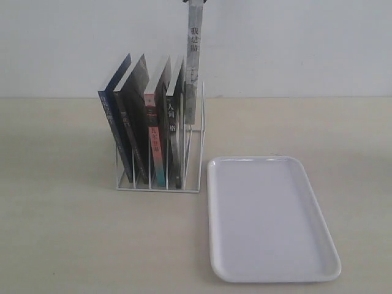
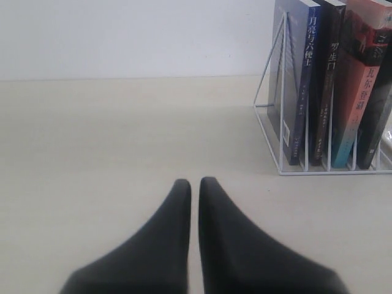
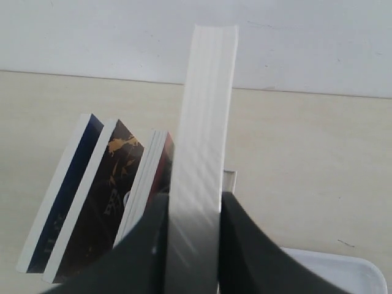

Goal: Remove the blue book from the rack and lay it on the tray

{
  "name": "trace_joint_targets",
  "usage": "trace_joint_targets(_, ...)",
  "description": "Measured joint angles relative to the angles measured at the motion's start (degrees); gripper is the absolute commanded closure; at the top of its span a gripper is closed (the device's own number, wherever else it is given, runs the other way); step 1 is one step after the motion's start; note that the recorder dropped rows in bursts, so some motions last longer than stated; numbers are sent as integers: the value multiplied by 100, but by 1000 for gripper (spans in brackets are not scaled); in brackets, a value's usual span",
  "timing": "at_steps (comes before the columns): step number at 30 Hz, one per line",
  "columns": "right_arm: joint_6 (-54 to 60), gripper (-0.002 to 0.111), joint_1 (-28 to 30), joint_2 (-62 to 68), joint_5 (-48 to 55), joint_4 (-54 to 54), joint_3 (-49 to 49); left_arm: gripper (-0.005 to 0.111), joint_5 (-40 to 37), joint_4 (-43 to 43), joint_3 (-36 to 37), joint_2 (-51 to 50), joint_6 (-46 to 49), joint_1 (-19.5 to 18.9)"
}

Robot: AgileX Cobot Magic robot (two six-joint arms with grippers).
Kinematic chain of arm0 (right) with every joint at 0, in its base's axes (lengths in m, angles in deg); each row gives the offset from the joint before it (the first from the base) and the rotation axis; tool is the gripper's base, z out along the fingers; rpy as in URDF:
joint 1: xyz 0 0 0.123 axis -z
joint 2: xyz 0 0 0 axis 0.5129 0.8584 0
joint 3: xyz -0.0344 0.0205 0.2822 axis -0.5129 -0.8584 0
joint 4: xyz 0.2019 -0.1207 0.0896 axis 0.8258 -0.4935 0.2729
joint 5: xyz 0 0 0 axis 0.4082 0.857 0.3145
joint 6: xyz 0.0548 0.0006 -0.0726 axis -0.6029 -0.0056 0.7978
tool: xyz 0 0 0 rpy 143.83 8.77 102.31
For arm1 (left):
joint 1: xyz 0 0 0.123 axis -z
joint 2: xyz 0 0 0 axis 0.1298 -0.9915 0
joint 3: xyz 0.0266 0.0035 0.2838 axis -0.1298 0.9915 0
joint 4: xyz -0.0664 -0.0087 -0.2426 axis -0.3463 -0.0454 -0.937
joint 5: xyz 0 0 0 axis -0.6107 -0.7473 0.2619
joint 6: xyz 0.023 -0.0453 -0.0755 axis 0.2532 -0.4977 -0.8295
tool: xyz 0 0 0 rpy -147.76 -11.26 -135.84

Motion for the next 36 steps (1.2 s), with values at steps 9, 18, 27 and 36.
trace_joint_targets(9, 55, 103, 0, 0, 0, 0, 0, 103, 0, 0, 0, 0, 0, 0)
trace_joint_targets(18, 118, 103, 0, 0, 0, 0, 0, 103, 0, 0, 0, 0, 0, 0)
trace_joint_targets(27, 223, 103, 0, 216, -18, 11, 9, 103, 0, 0, 0, 0, 0, 0)
trace_joint_targets(36, 194, 103, 0, 475, -18, 77, 9, 103, 0, 0, 0, 0, 0, 0)
